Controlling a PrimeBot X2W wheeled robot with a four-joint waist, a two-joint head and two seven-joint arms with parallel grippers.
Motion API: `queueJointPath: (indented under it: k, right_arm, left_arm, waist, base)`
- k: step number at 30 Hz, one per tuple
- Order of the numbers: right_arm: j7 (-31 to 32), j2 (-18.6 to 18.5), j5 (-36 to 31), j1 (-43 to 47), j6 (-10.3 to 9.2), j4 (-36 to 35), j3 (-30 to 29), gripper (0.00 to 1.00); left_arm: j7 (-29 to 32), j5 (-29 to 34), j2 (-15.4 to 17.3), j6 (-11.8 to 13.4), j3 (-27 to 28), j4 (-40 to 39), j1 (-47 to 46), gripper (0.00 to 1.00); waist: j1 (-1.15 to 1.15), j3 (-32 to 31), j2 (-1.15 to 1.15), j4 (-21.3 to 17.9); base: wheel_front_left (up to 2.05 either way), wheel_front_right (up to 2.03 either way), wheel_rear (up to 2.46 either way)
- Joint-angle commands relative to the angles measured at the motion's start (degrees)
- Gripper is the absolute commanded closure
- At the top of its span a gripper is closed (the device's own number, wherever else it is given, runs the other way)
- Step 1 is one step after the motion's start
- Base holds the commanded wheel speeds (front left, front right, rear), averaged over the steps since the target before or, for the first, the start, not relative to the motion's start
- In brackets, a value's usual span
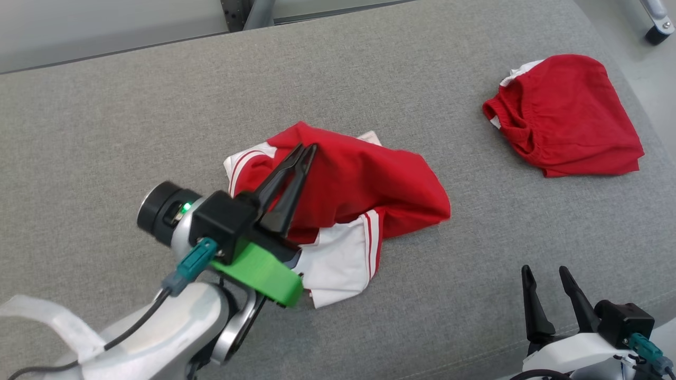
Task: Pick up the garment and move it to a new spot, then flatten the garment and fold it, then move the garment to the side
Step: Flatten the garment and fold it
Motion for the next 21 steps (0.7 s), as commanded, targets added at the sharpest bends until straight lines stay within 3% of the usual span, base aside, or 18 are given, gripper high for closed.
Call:
queueJointPath:
  k: [1, 5, 8, 12, 19, 21]
  right_arm:
    - [-0.1, -0.2, -0.2, 0.0, -0.07, -0.2, -0.3, 0.0]
    - [-0.1, -0.2, -0.6, 0.7, -0.07, -0.4, -1.0, 0.0]
    - [-0.1, -0.2, -1.0, 1.3, -0.07, -0.5, -1.7, 0.0]
    - [-0.1, -0.2, -1.6, 1.2, -0.07, -0.3, -1.8, 0.0]
    - [-0.1, -0.8, -1.9, 0.2, -0.07, -0.2, -1.4, 0.0]
    - [-0.1, -0.9, -1.9, 0.2, -0.07, -0.3, -1.4, 0.0]
  left_arm:
    - [-1.2, -0.7, 1.3, 0.0, 0.4, -0.4, 2.1, 1.0]
    - [-4.4, -0.5, 7.1, 2.7, 2.4, -1.5, 10.9, 1.0]
    - [-5.1, -0.3, 8.4, 2.6, 2.9, -3.1, 17.6, 1.0]
    - [-5.2, 3.4, 6.4, -1.0, 4.4, -3.4, 26.0, 1.0]
    - [-5.1, 12.5, -0.8, -13.8, 11.2, 3.9, 38.1, 1.0]
    - [-5.1, 13.7, -1.5, -15.3, 11.7, 5.8, 39.4, 1.0]
  waist:
    - [0.0, 0.0, 0.0, 0.1]
    - [0.0, 0.1, 0.0, 0.9]
    - [0.0, 0.2, 0.0, 1.9]
    - [0.0, 0.3, 0.0, 3.6]
    - [0.0, 0.0, 0.0, 5.6]
    - [0.0, 0.0, 0.0, 5.8]
  base:
    - [0.0, 0.0, 0.0]
    - [0.0, 0.0, 0.0]
    - [0.0, 0.0, 0.0]
    - [0.0, 0.0, 0.0]
    - [0.0, 0.0, 0.0]
    - [0.0, 0.0, 0.0]
